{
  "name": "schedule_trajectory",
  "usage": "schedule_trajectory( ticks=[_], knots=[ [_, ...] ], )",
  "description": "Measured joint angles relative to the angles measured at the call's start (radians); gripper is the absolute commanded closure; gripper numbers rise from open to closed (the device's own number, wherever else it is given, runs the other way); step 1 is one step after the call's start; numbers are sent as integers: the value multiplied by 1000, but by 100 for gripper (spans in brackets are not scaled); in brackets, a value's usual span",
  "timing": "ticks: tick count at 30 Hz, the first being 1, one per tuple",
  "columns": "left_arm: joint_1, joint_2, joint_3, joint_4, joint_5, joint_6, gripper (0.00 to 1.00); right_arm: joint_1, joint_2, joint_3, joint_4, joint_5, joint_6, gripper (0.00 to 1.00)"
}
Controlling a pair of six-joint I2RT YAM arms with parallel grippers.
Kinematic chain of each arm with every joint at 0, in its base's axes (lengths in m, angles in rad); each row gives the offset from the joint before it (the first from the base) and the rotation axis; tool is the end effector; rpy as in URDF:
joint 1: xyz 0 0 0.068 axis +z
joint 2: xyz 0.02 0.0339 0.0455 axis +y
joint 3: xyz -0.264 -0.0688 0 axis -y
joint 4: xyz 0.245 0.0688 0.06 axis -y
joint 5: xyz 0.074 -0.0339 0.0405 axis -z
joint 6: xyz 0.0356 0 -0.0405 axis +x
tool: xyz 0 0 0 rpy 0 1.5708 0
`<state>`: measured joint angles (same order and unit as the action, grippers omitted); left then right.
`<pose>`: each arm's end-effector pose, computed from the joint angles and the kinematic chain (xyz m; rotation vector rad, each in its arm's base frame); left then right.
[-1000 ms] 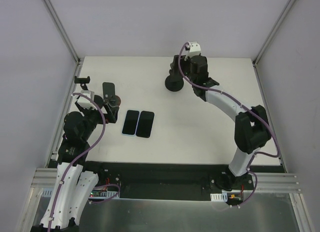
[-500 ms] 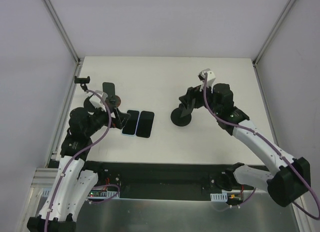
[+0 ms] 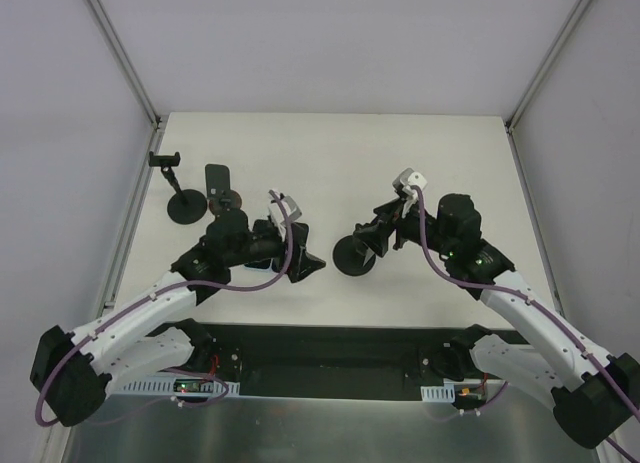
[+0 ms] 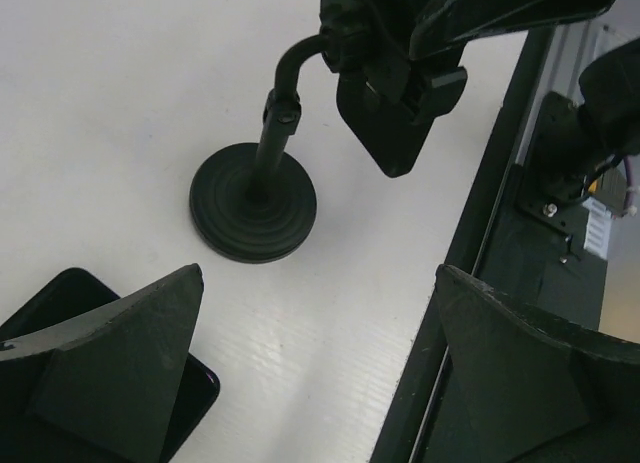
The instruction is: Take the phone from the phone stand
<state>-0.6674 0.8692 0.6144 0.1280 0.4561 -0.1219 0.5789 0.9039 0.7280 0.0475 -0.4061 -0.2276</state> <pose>0.1528 -0.1404 0.2981 0.8140 1.5853 -0.9652 0.1716 0.1290 0.3235 -0.9491 1.4413 0.6051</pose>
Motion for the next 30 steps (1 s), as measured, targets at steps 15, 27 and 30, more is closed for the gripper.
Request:
schedule_trajectory(
  ticks=[15, 27, 30],
  knots=[
    [-27, 397, 53, 338, 172, 194, 4, 8, -6, -14, 9, -77, -21, 32],
    [-27, 635, 212, 415, 346, 242, 21, 12, -42, 9, -90, -64, -10, 0],
    [-27, 669, 254, 415, 382, 247, 26, 13, -58, 11, -104, -61, -9, 4]
  ],
)
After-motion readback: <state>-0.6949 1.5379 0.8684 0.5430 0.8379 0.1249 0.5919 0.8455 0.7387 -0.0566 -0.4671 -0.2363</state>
